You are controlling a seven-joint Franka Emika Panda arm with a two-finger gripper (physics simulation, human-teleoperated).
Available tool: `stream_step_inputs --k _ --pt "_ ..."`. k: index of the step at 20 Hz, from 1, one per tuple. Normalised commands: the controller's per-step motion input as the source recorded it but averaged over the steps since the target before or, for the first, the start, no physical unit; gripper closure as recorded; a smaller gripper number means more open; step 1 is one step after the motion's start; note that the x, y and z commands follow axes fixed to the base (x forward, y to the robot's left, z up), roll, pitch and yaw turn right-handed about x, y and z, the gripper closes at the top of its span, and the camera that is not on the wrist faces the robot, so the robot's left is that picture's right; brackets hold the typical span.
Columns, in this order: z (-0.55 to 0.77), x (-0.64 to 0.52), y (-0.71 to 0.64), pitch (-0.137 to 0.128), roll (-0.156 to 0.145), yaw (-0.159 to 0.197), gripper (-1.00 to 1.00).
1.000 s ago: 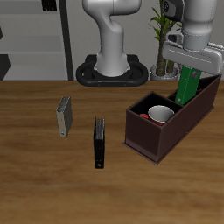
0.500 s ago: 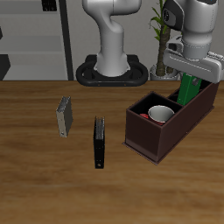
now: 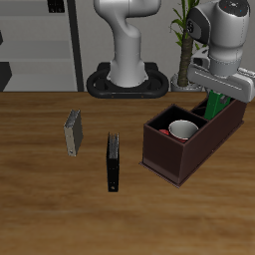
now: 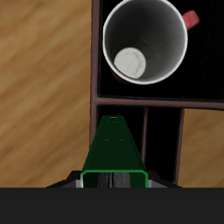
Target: Place the red mug into the left desk caddy's right compartment and place the green book into the left desk caddy's back compartment
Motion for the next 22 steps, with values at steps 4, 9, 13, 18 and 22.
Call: stream_step_inputs --k 4,9,13,18,22 --pt "-0.19 0.08 0.01 0.035 -0.001 -0.003 1.00" --pt "-0.24 0.06 0.00 0.047 0.001 -0.018 1.00" --pt "-0.22 0.09 -0.10 0.051 -0.015 -0.024 1.00" --pt "-0.16 0.12 0.03 0.057 0.032 0.027 1.00" --pt "-0.18 0.16 -0.08 0.085 0.026 -0.040 -1.00"
